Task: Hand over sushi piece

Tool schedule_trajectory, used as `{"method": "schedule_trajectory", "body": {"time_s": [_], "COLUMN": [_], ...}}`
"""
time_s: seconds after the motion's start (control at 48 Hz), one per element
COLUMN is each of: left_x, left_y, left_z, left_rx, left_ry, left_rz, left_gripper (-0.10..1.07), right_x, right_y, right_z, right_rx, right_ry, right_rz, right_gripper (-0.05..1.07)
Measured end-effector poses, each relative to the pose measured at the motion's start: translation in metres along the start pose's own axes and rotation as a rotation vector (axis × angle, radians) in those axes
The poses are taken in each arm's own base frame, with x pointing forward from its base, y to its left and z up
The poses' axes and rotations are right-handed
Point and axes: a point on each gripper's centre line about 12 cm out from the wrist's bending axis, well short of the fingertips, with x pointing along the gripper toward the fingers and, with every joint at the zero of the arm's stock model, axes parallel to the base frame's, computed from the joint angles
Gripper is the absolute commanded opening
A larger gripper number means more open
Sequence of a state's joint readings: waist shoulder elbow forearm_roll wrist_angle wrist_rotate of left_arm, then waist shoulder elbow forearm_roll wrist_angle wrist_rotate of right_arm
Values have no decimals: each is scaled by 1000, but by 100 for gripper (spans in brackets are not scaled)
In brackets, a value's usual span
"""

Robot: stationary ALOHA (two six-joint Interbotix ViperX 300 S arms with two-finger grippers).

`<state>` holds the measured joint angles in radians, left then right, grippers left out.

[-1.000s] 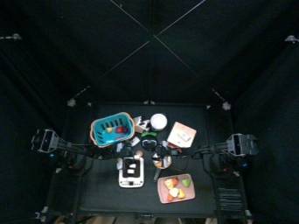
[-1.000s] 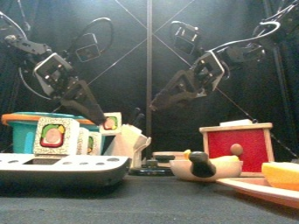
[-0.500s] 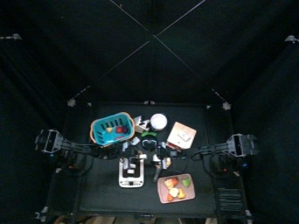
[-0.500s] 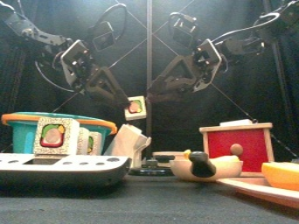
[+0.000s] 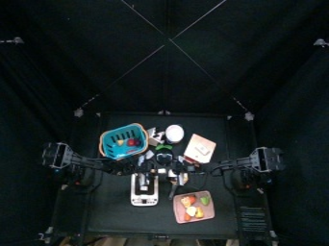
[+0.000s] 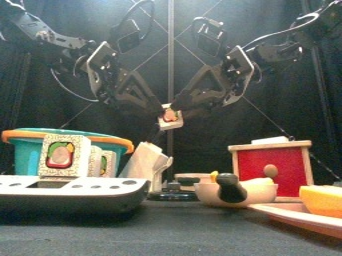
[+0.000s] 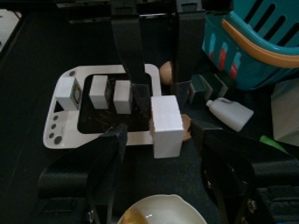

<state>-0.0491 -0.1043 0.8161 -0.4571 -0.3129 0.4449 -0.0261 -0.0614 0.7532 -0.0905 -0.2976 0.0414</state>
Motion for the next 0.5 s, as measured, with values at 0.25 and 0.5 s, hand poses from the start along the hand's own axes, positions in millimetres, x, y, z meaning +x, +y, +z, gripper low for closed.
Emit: {"method": "schedule_trajectory", "body": {"time_s": [0.25, 0.5], "left_x": [2, 4], "left_y": [0, -2], "left_z": [-1, -4], "left_rx": [17, 22], "left_ry": [-7, 5], "left_rz": [1, -2], "left_gripper": [56, 56], "right_x": [0, 0], "right_y": [-2, -3], "right_z": [3, 3], "right_rx": [2, 10], "right_ry": [-6, -7], "right_rz": [-5, -7], "right_gripper": [88, 59]}}
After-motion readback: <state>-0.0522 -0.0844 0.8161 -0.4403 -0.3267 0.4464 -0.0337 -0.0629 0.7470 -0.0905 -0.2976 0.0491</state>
